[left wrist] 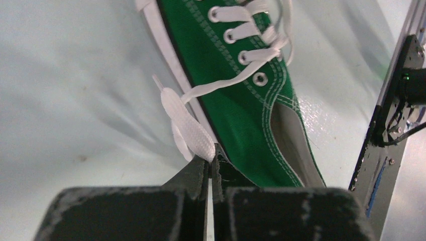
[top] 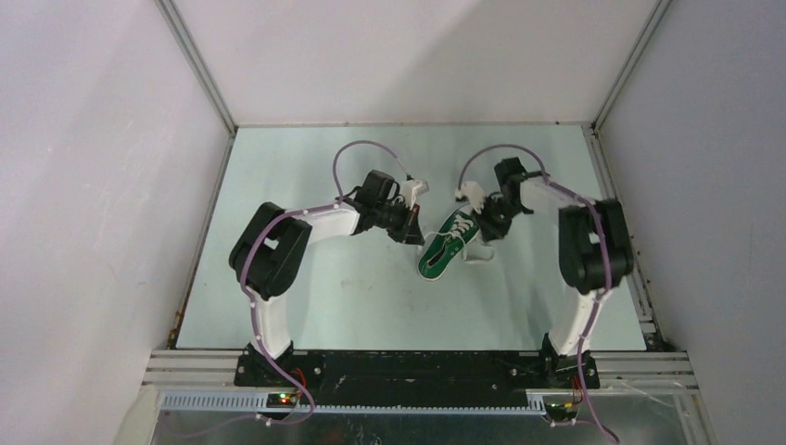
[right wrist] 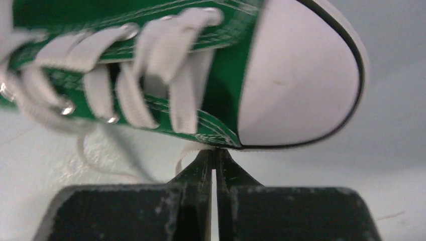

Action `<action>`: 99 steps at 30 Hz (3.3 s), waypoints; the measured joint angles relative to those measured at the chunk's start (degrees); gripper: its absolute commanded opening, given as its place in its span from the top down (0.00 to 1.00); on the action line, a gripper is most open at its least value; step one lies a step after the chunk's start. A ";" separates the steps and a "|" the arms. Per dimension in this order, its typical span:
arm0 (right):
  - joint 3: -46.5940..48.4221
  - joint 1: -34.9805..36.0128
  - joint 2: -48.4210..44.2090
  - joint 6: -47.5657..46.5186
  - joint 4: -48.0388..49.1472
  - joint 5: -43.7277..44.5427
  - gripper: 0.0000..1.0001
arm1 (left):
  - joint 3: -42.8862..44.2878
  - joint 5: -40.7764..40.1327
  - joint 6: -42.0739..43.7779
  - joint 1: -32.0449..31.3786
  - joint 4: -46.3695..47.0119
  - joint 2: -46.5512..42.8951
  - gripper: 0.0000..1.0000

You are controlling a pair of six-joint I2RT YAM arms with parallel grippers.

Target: Tie the shoes

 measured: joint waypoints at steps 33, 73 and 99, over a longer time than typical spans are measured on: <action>6.25 -12.31 -5.88 -0.11 -9.18 -14.10 0.44 | -5.25 -7.28 16.85 2.91 -3.10 -12.17 0.43; 19.23 -3.61 12.17 -0.55 -21.86 -25.81 1.00 | 6.84 -0.11 17.00 -6.16 8.59 5.03 1.00; 14.49 -8.48 10.49 9.90 -18.88 -22.69 1.00 | -2.03 -3.56 17.20 -2.86 2.67 -1.81 0.63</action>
